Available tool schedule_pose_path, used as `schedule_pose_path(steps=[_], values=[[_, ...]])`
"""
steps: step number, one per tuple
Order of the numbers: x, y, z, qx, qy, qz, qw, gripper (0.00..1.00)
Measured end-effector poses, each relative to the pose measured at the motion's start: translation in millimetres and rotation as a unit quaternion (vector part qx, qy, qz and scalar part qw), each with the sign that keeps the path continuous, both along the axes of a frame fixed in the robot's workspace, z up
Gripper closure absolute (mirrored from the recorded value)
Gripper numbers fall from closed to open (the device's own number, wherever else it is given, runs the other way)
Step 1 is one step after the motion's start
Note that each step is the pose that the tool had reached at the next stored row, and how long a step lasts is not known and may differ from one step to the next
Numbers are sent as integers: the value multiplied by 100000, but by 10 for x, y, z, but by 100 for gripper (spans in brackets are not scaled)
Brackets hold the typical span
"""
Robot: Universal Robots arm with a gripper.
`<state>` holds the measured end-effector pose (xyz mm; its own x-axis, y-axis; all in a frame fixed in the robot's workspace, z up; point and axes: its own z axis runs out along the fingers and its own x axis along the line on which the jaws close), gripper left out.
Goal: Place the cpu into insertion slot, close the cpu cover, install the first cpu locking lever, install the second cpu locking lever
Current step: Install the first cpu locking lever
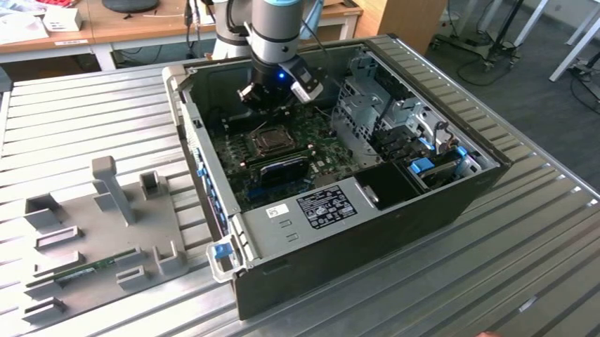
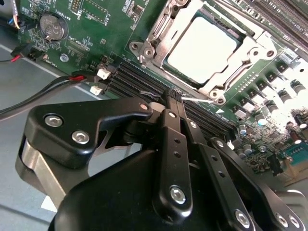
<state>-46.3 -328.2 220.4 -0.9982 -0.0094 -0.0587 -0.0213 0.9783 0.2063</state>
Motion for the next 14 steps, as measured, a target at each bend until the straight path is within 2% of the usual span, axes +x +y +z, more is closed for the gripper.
schedule_pose_path(steps=[6, 10, 12, 14], values=[[0, 0, 69, 156, -143, 13, 100000, 89], [-16, -1, 104, 677, -715, 5, 99995, 89], [-44, -2, 107, 711, -1153, 15, 99991, 89], [-81, -3, 107, 705, -1476, 8, 99987, 89]])
